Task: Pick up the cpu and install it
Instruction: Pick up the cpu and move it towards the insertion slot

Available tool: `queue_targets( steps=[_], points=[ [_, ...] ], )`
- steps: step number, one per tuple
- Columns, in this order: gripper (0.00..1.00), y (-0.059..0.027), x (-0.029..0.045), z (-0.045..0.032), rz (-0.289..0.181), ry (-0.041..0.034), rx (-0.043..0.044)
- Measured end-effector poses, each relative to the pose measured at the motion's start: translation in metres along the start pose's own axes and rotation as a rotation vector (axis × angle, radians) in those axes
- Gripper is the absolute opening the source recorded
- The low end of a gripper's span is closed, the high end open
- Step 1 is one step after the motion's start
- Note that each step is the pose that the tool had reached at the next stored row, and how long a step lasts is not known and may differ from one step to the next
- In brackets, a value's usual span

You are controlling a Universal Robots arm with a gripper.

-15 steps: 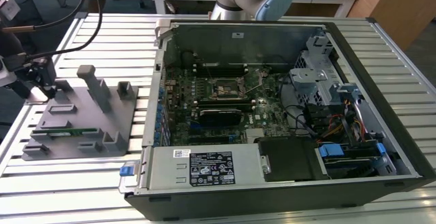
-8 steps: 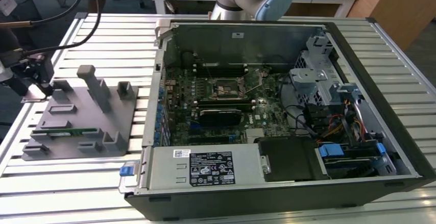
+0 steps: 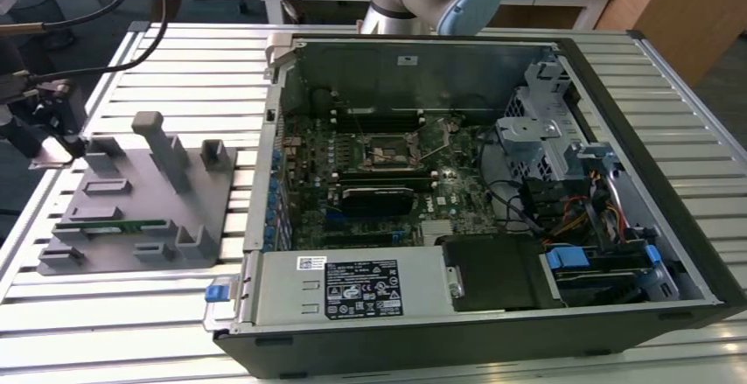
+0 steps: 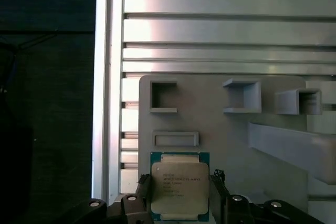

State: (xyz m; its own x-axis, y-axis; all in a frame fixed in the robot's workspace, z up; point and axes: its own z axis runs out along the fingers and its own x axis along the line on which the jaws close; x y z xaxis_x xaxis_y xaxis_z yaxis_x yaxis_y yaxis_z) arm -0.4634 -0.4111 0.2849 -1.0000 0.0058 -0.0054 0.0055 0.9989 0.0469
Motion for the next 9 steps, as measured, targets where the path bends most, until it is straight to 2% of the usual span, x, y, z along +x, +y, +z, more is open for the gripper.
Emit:
queue_targets(
  steps=[9],
  points=[
    [0.53,0.0009,-0.0001,-0.0192,0.0,0.0001,-0.0007]
  ],
)
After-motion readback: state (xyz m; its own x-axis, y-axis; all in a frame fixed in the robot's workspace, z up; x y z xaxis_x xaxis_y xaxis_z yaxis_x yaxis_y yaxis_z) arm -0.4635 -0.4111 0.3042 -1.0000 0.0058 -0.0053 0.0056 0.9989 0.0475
